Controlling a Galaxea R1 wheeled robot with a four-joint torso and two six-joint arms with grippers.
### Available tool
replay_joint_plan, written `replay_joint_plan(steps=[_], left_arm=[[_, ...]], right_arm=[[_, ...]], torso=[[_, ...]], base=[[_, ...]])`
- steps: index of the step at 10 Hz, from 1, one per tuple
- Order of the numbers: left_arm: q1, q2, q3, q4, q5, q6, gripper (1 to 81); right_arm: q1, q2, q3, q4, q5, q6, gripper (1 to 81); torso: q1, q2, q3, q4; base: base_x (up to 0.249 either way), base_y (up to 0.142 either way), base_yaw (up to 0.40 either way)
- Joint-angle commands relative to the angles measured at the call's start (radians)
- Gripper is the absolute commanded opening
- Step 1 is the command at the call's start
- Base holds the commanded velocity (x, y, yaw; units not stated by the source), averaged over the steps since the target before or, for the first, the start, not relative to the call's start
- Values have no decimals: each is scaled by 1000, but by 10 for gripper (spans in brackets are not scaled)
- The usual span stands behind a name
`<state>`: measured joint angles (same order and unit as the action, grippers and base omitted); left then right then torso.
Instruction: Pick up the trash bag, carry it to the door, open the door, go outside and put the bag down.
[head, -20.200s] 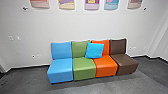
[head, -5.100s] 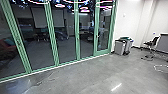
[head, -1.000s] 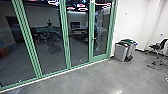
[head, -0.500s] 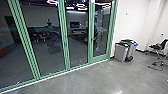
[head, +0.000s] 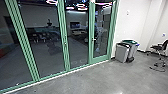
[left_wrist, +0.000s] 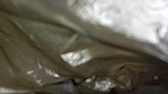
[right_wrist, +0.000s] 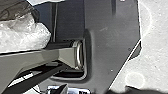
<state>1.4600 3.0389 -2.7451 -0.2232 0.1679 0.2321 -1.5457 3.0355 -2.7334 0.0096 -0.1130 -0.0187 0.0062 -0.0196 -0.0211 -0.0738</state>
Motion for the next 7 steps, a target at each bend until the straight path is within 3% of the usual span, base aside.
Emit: replay_joint_plan(steps=[1,7], left_arm=[[-54,0,1,5,71,4,10],[-54,2,1,5,70,16,10]], right_arm=[[46,-1,3,-2,-63,-3,811],[40,2,0,-2,-63,-3,811]], torso=[[0,0,0,0],[0,0,0,0]], base=[[126,-80,0],[127,-82,0]])
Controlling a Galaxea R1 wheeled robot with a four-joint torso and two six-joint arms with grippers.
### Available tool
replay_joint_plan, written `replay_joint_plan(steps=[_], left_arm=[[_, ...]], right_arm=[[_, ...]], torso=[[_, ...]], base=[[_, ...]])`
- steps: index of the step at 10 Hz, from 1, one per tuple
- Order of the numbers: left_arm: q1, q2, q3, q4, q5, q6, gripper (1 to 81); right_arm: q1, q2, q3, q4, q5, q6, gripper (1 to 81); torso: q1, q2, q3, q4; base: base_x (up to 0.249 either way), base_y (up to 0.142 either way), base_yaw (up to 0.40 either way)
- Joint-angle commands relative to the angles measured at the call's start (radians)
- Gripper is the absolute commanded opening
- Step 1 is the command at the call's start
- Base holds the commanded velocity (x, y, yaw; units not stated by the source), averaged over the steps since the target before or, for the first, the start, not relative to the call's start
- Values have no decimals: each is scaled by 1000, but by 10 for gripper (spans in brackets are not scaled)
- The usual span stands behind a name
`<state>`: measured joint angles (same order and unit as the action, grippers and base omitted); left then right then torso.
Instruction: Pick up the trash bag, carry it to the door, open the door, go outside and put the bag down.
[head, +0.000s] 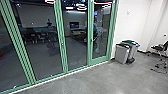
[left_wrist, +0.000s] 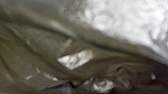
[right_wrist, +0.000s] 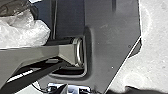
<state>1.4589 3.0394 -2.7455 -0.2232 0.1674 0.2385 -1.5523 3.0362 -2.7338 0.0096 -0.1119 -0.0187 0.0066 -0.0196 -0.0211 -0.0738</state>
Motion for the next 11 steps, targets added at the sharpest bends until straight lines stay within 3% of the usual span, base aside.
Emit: replay_joint_plan(steps=[1,11], left_arm=[[-53,1,1,5,70,10,10],[-53,7,1,5,72,16,10]], right_arm=[[47,3,0,-2,-64,-3,811],[47,9,0,-8,-64,-4,811]], torso=[[0,0,0,0],[0,0,0,0]], base=[[128,-86,0],[145,-89,0]])
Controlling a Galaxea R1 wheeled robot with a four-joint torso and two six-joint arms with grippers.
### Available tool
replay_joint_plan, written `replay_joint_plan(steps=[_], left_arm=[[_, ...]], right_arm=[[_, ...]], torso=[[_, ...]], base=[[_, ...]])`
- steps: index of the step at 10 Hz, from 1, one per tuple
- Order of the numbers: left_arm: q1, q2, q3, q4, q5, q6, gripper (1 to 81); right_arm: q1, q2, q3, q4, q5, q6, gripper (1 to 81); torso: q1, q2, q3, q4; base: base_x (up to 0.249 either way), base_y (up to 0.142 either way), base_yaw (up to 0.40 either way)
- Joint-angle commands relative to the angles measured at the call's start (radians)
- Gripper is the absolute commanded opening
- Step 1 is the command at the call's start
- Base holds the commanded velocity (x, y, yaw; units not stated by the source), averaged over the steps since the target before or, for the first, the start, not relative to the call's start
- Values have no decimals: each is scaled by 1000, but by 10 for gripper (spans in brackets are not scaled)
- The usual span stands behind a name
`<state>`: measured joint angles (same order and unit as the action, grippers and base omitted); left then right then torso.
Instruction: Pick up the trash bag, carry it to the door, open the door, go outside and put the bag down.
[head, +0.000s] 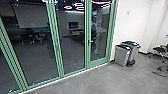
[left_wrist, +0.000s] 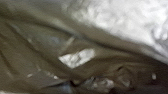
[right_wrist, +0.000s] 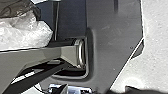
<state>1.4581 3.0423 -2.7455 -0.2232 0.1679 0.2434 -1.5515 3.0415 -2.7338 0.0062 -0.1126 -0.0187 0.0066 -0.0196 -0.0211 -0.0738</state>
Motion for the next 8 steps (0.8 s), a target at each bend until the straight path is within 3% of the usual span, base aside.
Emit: replay_joint_plan(steps=[1,8], left_arm=[[-52,4,1,5,71,11,10],[-52,1,1,4,71,11,10]], right_arm=[[46,4,0,-5,-64,-4,811],[44,3,0,-5,-64,-4,811]], torso=[[0,0,0,0],[0,0,0,0]], base=[[150,-124,0],[150,-124,0]])
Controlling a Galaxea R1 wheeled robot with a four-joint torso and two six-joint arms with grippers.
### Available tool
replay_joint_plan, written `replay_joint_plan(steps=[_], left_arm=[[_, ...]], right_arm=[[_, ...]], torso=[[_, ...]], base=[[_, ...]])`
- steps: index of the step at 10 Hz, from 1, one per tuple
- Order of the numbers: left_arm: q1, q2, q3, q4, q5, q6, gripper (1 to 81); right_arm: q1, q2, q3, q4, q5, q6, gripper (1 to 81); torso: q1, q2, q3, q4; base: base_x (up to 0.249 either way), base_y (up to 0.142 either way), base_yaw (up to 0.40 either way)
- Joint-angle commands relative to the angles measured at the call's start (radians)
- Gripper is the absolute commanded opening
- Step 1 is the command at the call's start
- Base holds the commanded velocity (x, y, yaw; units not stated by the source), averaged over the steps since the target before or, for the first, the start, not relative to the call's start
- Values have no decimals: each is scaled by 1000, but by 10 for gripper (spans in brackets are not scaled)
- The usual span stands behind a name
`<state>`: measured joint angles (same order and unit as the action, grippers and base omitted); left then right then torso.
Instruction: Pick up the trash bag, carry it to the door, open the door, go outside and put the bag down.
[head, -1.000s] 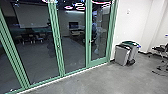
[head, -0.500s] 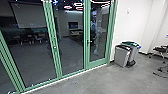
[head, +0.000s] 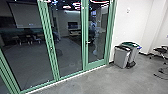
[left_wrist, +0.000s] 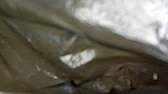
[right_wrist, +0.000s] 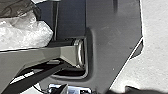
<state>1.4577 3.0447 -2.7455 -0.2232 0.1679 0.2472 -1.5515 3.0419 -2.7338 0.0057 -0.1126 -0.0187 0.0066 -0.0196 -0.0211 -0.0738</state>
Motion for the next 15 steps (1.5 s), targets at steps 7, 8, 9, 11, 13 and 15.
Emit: replay_joint_plan(steps=[7,8,9,11,13,15], left_arm=[[-52,-1,1,5,71,7,10],[-52,-1,1,5,71,7,10],[-52,-1,1,5,71,7,10],[-52,-3,1,5,71,7,10],[-52,-1,1,5,71,7,10],[-52,-1,1,5,71,7,10]], right_arm=[[43,2,0,-4,-64,-4,811],[43,2,0,-4,-64,-4,811],[43,4,0,-4,-64,-4,811],[44,4,0,-4,-62,-4,811],[43,5,0,-4,-62,-4,811],[44,5,0,-4,-62,-4,811]], torso=[[0,0,0,0],[0,0,0,0],[0,0,0,0],[0,0,0,0],[0,0,0,0],[0,0,0,0]], base=[[138,-76,0],[134,-69,0],[134,-69,0],[134,-69,0],[134,-69,0],[134,-69,0]])
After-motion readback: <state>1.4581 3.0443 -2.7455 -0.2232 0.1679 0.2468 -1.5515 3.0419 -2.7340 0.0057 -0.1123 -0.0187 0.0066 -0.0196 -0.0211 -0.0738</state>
